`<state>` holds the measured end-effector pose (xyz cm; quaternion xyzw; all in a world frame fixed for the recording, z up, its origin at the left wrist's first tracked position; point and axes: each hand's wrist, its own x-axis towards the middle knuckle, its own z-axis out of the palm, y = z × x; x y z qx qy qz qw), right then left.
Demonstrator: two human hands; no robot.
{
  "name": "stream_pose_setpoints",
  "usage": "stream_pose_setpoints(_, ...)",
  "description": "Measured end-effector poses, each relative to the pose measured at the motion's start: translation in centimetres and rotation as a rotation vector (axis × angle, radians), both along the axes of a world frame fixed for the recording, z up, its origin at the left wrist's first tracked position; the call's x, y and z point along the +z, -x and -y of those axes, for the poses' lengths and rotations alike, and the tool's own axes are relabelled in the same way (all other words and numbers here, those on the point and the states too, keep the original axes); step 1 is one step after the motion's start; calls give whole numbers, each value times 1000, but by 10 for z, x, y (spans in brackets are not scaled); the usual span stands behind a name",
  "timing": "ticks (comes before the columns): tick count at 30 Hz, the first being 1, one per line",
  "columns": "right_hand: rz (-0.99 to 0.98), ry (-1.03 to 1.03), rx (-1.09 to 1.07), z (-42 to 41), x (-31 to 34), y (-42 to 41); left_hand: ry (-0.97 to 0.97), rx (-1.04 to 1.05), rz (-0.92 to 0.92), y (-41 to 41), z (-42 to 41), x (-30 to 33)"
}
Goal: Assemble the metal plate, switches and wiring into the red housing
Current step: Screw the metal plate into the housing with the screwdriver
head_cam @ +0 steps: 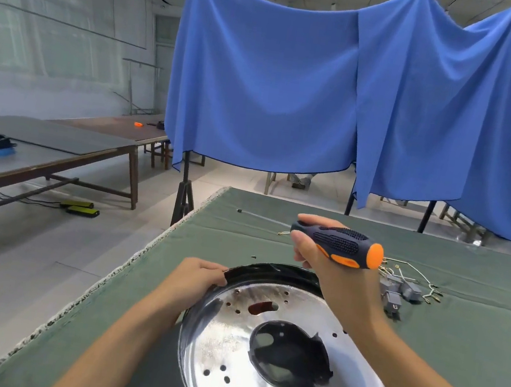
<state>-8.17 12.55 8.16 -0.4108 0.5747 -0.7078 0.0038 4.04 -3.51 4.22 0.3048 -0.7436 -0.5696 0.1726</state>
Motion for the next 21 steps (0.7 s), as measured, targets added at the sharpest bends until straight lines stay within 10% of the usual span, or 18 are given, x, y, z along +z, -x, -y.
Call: stream_pose_setpoints(21, -37, -32, -61, 9, -12, 4, -199, -11, -201, 4, -3, -10)
